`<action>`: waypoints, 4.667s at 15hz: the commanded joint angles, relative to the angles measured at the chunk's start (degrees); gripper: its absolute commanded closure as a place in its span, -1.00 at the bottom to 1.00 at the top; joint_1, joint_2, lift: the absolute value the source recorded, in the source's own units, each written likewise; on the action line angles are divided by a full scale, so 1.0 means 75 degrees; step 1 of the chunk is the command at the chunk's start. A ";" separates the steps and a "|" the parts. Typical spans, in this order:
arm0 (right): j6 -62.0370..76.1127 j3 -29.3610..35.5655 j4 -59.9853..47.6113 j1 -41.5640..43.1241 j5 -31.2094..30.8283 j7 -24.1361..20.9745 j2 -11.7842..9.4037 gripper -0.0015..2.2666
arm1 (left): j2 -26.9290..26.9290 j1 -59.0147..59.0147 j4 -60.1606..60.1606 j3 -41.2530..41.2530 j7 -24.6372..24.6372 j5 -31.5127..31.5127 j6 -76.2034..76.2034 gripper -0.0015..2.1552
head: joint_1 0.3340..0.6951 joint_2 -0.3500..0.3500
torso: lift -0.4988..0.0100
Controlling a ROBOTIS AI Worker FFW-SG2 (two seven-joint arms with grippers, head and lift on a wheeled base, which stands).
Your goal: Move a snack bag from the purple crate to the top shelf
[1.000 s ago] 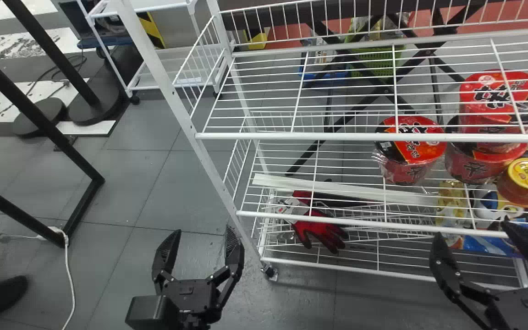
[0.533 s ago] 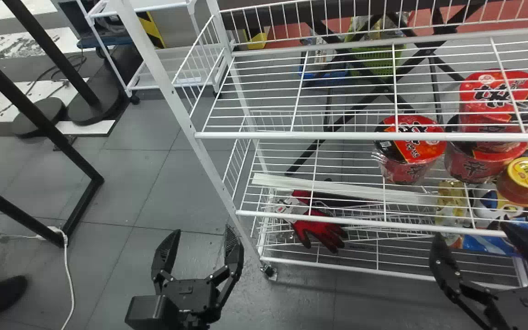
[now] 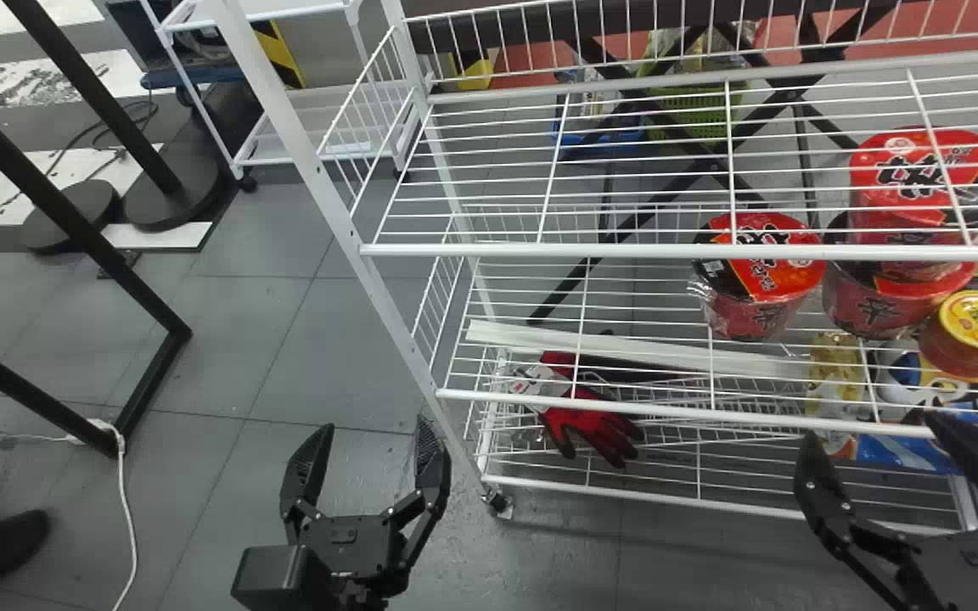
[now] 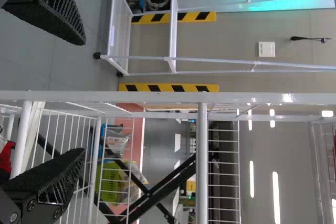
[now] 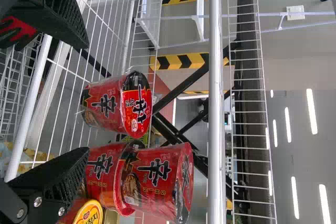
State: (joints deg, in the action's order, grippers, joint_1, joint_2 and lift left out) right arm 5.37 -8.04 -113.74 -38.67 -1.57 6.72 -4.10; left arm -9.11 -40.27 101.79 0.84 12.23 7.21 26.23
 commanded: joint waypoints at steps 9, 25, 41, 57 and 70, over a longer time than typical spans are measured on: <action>-1.1726 0.2045 -0.4545 -0.0645 0.1944 -0.0005 -0.0144 -0.89 | -0.0121 0.0154 -0.0190 0.0017 -0.0037 0.0152 0.0047 -0.92 | 1.00 0.63 | -0.81; -1.2727 1.0857 -0.2201 0.0597 0.4311 0.3124 -0.0871 -0.89 | -0.0273 0.0166 -0.0307 0.0087 -0.0095 0.0141 0.0375 -0.92 | 1.00 -1.00 | -0.81; -1.2727 0.6697 0.3717 0.1078 -0.0482 0.3933 -0.2558 -0.88 | -0.0332 0.0342 -0.0893 0.0240 -0.0271 -0.0023 0.1524 -0.94 | 1.00 -1.00 | -0.81; -0.9617 0.4869 0.5451 0.1629 -0.2123 0.5503 -0.2488 -0.88 | -0.0320 0.0365 -0.1139 0.0122 -0.0259 0.0024 0.2039 -0.94 | 1.00 -1.00 | -0.81; -0.8797 0.4576 0.5908 0.1851 -0.2474 0.5210 -0.2195 -0.05 | -0.0308 0.0763 -0.1549 0.0017 -0.0459 0.0246 0.1875 -0.94 | 1.00 -1.00 | -0.81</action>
State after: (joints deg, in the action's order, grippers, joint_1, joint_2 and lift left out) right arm -59.95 26.30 -69.45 -25.02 -19.94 45.78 -20.59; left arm -11.42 -34.67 90.28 0.97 8.85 9.00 40.48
